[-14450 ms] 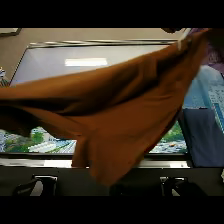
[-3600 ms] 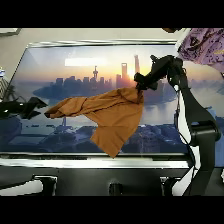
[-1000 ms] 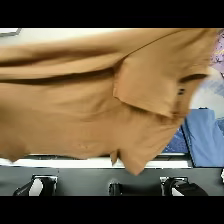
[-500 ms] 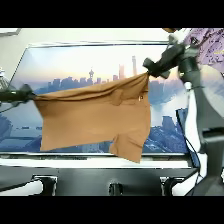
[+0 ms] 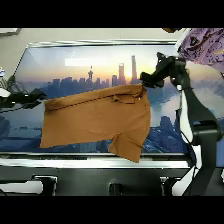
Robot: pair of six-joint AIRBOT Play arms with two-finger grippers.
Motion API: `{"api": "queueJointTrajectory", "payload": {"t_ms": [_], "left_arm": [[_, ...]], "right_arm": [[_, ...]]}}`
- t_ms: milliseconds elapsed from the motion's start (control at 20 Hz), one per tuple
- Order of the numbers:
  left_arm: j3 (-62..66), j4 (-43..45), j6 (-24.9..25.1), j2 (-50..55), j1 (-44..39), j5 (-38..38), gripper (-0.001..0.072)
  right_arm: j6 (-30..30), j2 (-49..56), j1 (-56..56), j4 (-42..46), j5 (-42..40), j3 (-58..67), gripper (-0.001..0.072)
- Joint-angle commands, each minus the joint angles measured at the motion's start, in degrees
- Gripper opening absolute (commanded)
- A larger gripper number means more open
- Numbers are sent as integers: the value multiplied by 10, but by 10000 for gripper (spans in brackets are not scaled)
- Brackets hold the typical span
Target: Fold the clothes and pants, and hang the long-sleeved shirts on hangers.
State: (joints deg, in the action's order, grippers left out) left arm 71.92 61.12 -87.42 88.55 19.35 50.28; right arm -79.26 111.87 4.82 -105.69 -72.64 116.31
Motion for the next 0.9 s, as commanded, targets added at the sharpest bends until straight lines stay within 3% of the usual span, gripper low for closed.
{"api": "queueJointTrajectory", "payload": {"t_ms": [0,100,350,400,550,850], "left_arm": [[9,0,40,-53,60,95,581],[0,0,64,-86,99,159,580],[-142,-5,60,-187,139,156,579],[-171,-5,60,-200,136,151,579],[-211,-5,60,-208,130,149,579],[-215,-7,58,-207,130,170,579]], "right_arm": [[-139,-58,-38,-17,-106,-4,222],[-164,-100,-81,-70,-127,-45,276],[-226,-240,-192,-162,-103,-367,282],[-237,-259,-202,-170,-97,-433,314],[-276,-283,-202,-209,-58,-582,317],[-329,-278,-152,-247,47,-695,317]]}}
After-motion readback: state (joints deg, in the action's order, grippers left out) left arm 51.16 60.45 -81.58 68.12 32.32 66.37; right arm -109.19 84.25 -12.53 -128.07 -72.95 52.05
